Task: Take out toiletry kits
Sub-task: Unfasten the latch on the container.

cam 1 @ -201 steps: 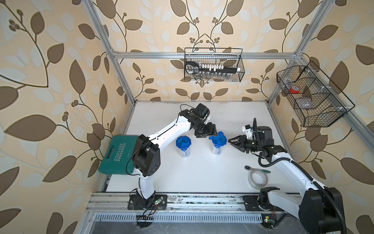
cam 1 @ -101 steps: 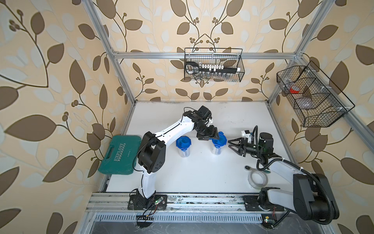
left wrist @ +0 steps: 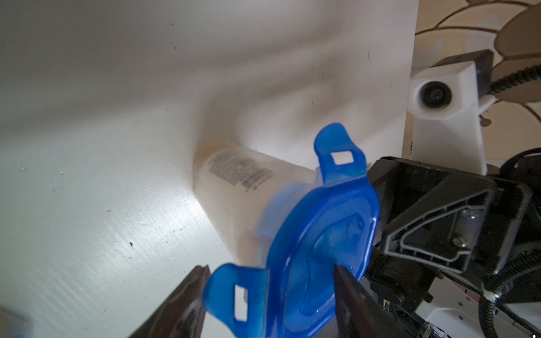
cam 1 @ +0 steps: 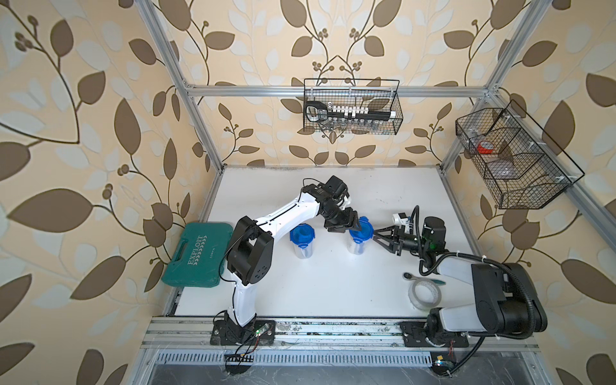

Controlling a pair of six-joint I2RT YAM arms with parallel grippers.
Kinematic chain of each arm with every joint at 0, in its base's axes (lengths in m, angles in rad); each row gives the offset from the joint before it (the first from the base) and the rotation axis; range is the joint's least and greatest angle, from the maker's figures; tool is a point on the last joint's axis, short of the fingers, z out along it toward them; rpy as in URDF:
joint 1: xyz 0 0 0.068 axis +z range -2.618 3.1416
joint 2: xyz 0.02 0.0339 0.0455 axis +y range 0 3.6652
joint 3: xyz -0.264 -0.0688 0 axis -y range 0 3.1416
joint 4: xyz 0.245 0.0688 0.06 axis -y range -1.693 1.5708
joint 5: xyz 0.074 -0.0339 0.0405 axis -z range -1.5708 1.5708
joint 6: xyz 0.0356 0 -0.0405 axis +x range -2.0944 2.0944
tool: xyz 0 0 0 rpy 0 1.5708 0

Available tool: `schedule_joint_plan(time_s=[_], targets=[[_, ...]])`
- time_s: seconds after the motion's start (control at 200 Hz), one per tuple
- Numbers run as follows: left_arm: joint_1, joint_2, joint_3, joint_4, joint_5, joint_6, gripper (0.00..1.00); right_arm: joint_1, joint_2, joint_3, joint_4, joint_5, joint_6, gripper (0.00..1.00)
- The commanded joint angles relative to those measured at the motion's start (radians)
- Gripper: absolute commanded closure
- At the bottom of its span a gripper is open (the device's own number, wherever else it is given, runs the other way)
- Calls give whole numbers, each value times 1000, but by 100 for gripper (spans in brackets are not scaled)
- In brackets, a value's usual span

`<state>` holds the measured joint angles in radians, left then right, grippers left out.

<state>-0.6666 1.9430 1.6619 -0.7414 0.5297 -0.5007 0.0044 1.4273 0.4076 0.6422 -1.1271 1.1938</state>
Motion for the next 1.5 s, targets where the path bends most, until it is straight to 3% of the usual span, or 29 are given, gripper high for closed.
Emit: schedule_joint_plan(time_s=[0.0, 0.51, 0.63, 0.94, 1.21, 1.38, 1.495], targets=[[-5, -4, -39, -44, -50, -8, 34, 14, 30, 21, 74, -23, 21, 61], [-13, -6, -89, -61, -98, -32, 36, 17, 71, 10, 231, -29, 114, 66], [-18, -3, -99, -69, -126, -38, 36, 20, 82, 7, 271, -39, 139, 71], [-34, 14, -125, -92, -196, -50, 39, -3, 19, -30, 267, -46, 130, 78], [-45, 14, -143, -92, -211, -51, 40, -5, -30, -28, 271, -68, 143, 76], [-48, 18, -145, -90, -215, -52, 40, -8, -122, 16, 71, -45, 48, 76], [-49, 18, -134, -90, -208, -53, 40, -7, -199, 127, -430, 67, -249, 71]])
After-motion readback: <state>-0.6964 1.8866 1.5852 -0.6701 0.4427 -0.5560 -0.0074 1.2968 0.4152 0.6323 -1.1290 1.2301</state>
